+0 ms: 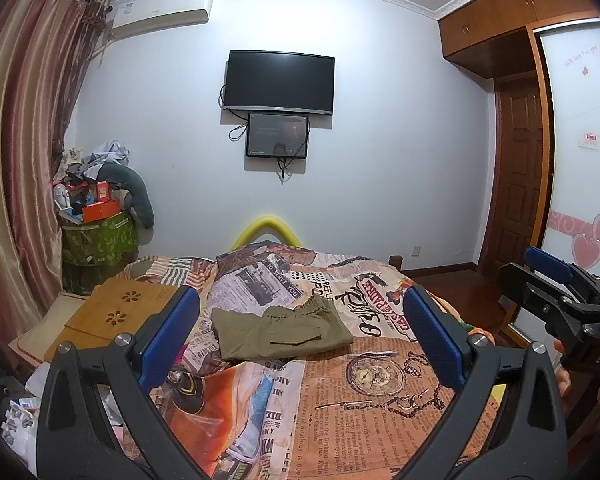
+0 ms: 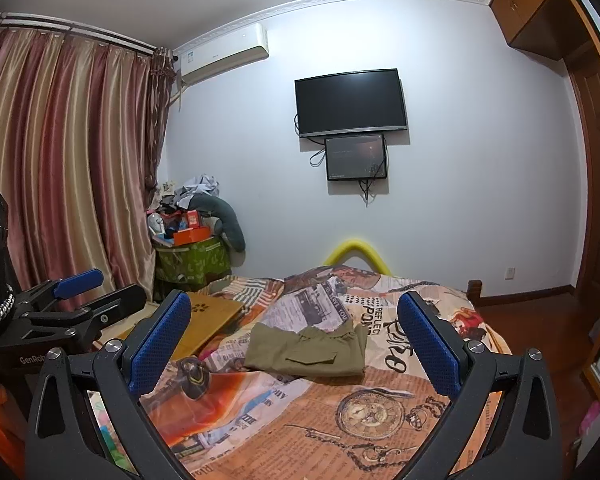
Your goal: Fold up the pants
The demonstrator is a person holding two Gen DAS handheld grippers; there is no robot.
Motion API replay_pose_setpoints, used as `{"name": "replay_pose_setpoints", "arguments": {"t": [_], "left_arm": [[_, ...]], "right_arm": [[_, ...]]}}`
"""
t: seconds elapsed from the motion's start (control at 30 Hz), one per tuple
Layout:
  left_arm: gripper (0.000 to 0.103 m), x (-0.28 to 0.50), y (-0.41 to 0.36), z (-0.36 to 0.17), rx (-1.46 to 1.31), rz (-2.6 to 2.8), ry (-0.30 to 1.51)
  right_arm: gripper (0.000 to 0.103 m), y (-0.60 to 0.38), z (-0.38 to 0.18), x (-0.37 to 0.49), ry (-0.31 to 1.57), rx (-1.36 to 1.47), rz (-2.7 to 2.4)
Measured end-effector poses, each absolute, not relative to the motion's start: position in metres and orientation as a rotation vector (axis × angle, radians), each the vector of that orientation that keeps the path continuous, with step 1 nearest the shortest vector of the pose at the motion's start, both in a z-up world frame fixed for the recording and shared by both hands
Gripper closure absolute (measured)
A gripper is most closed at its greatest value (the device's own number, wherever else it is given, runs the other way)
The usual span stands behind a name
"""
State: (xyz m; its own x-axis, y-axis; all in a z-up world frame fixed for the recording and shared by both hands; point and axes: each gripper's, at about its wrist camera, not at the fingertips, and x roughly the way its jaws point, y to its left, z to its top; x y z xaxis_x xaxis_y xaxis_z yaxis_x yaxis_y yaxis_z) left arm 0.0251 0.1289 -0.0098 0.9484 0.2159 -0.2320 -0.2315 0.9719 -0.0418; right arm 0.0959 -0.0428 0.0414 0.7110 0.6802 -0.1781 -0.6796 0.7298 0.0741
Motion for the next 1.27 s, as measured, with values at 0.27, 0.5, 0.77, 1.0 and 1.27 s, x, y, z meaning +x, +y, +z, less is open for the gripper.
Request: {"name": "replay_pose_setpoints", "arguments": {"t": [0.27, 0.5, 0.77, 1.0, 1.27], "left_arm": [[0.000, 0.024, 0.122, -0.010, -0.056, 0.217, 0.224], [0.000, 0.026, 0.119, -0.008, -0.057, 0.212, 0.223], [0.000, 0.026, 0.119, -0.006, -0.061, 0.210, 0.221], [0.000, 0.026, 0.116, -0.005, -0.054, 0.202, 0.221], [0.000, 0.028, 0.116, -0.006, -0.062, 0.199, 0.231]], "right_arm": [[0.000, -0.043, 0.043, 0.098, 0.201, 0.006, 0.756], [0.000, -0.043, 0.043, 0.097, 0.202, 0.007, 0.756], [0.000, -0.043, 0.044, 0.098, 0.203, 0.007, 0.757], [0.000, -0.043, 0.045, 0.097, 0.205, 0.012, 0.757], [0.000, -0.043, 0.045, 0.098, 0.210, 0.013, 0.754]]}}
